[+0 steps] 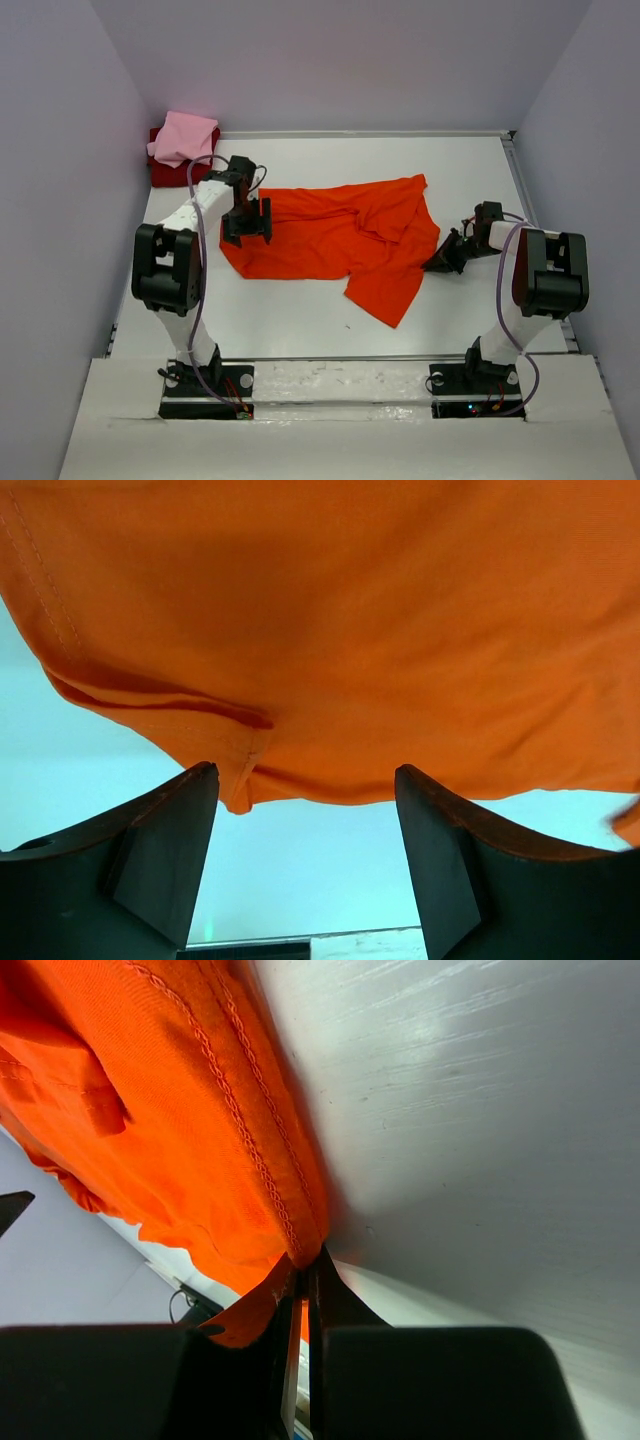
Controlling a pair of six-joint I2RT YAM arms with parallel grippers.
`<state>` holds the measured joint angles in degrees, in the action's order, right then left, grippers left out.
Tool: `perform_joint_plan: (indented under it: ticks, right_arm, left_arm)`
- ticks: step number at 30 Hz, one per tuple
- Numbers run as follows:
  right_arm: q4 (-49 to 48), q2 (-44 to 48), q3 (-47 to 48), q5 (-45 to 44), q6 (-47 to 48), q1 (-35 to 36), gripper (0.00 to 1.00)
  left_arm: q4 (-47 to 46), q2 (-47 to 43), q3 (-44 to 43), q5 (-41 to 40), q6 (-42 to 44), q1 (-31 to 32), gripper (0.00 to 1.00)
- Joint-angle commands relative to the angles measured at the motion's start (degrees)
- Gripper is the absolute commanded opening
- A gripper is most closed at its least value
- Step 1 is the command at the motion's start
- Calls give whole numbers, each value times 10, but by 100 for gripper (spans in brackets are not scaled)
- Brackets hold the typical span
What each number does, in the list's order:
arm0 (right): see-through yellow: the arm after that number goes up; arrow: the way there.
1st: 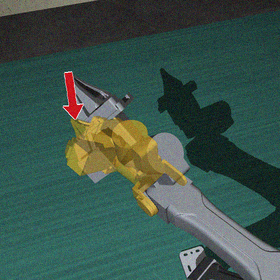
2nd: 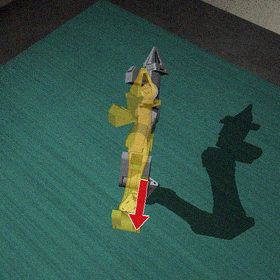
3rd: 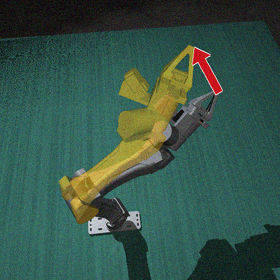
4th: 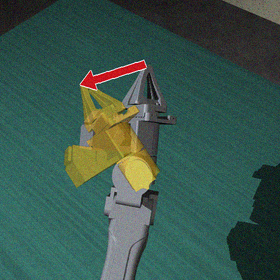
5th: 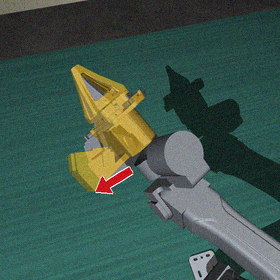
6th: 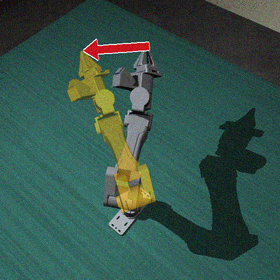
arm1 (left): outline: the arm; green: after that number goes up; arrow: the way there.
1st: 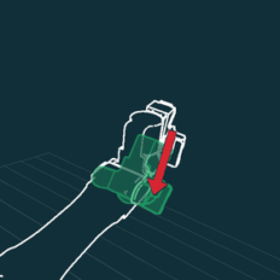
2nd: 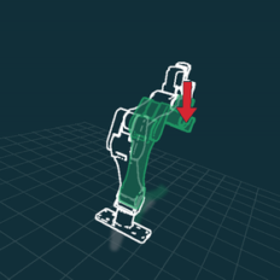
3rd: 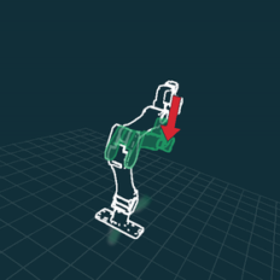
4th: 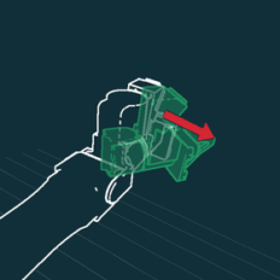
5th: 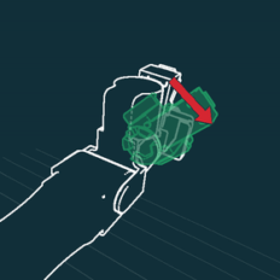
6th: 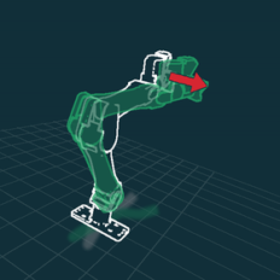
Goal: Fold and stack the t-shirts
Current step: Fold the flattened tshirt in 1/3 of the way, then grap the side of the flattened tshirt closest away from the robot with both arms
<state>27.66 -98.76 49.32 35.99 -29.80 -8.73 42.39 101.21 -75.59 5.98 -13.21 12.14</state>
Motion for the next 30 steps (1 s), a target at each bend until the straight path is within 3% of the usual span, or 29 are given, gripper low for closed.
perform_joint_plan:
  ticks: [1, 3, 9, 12, 23, 30]
  right_arm:
    - [-16, -6, 8, -2, 12, -4, 5]
    - [-15, -6, 10, 0, 13, -4, 5]
    - [-3, -6, 22, 4, 25, -4, 5]
    - [3, -11, 31, 7, 29, -4, 5]
    - [28, -11, 53, 15, 49, -4, 5]
    - [36, -11, 62, 15, 55, -4, 5]
  left_arm:
    - [79, 42, -62, -72, 39, 38, 80]
    - [100, 52, -76, -132, 47, 63, 80]
    - [110, 45, -95, -140, 65, 71, 83]
    - [110, 42, -77, -192, 61, 79, 83]
    - [100, 51, -56, -186, 64, 78, 82]
    - [87, 57, -36, -166, 70, 76, 74]
